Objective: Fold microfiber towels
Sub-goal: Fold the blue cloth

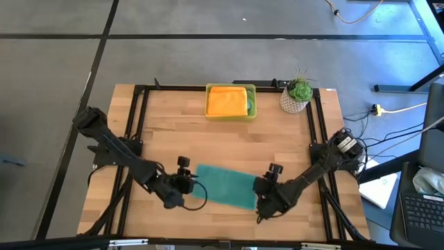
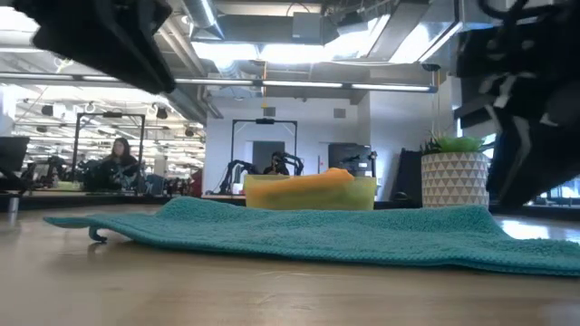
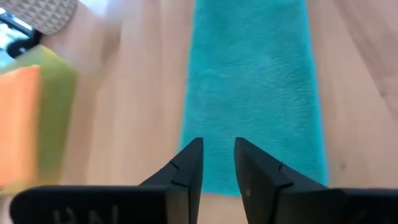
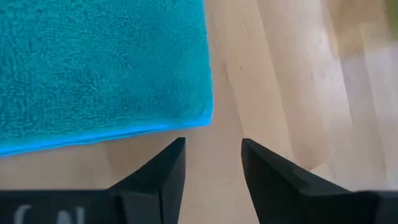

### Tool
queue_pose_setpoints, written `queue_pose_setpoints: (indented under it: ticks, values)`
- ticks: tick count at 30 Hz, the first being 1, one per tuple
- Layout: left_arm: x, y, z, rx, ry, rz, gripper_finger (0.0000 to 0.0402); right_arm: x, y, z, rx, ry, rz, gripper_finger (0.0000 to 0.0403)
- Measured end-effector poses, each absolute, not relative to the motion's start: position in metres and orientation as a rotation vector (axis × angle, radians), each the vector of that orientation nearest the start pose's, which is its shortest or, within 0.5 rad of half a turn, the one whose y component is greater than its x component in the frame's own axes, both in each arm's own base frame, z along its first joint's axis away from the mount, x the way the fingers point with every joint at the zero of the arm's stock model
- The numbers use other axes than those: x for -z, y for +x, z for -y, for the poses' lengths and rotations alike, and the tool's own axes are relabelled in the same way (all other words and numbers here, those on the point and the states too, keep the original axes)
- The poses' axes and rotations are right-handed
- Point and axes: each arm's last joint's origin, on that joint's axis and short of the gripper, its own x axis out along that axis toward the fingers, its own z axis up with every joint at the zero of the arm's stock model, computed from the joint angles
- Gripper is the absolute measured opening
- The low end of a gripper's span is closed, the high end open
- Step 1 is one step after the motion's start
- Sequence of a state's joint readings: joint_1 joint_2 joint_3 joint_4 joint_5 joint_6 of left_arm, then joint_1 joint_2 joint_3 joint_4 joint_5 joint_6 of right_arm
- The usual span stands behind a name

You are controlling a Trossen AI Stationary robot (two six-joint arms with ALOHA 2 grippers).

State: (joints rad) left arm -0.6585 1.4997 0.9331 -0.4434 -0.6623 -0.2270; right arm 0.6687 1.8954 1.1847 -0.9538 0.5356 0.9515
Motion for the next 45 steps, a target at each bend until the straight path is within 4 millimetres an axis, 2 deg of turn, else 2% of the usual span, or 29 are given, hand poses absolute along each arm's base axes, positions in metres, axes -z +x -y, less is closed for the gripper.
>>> queue_pose_setpoints:
  ticks: [2,5,8,10,12,17,20,24,27,31,38,45]
  values:
    - [-0.215,0.238,0.154,-0.095,0.433,-0.787,0.0083,-0.155,0.265,-0.179,0.502,-0.130,-1.217,0.0157]
    - [-0.219,0.238,0.135,-0.078,0.435,-0.782,0.0083,-0.177,0.268,-0.167,0.467,-0.085,-1.196,0.0157]
    - [-0.215,0.239,0.110,0.038,0.365,-0.756,0.0083,-0.201,0.270,-0.153,0.369,0.019,-1.164,0.0157]
    - [-0.211,0.241,0.092,0.154,0.280,-0.708,0.0083,-0.210,0.272,-0.137,0.253,0.148,-1.152,0.0157]
    - [-0.207,0.242,0.071,0.211,0.199,-0.673,0.0083,-0.207,0.272,-0.116,0.155,0.300,-1.148,0.0159]
    - [-0.198,0.244,0.025,0.200,0.089,-0.728,0.0085,-0.174,0.265,-0.068,0.055,0.507,-1.152,0.0189]
    - [-0.189,0.244,0.003,0.249,0.006,-0.754,0.0103,-0.161,0.265,-0.053,-0.004,0.572,-1.122,0.0221]
    - [-0.176,0.246,-0.018,0.279,-0.094,-0.788,0.0140,-0.154,0.265,-0.043,-0.010,0.577,-1.081,0.0270]
    - [-0.165,0.250,-0.027,0.293,-0.142,-0.805,0.0164,-0.150,0.265,-0.038,-0.004,0.563,-1.083,0.0297]
    - [-0.147,0.260,-0.030,0.338,-0.177,-0.811,0.0183,-0.148,0.264,-0.038,-0.009,0.558,-1.071,0.0307]
    - [-0.108,0.271,-0.032,0.412,-0.299,-0.920,0.0186,-0.143,0.260,-0.039,0.005,0.512,-1.076,0.0308]
    - [-0.095,0.280,-0.033,0.439,-0.336,-0.946,0.0184,-0.127,0.248,-0.039,-0.006,0.492,-1.076,0.0308]
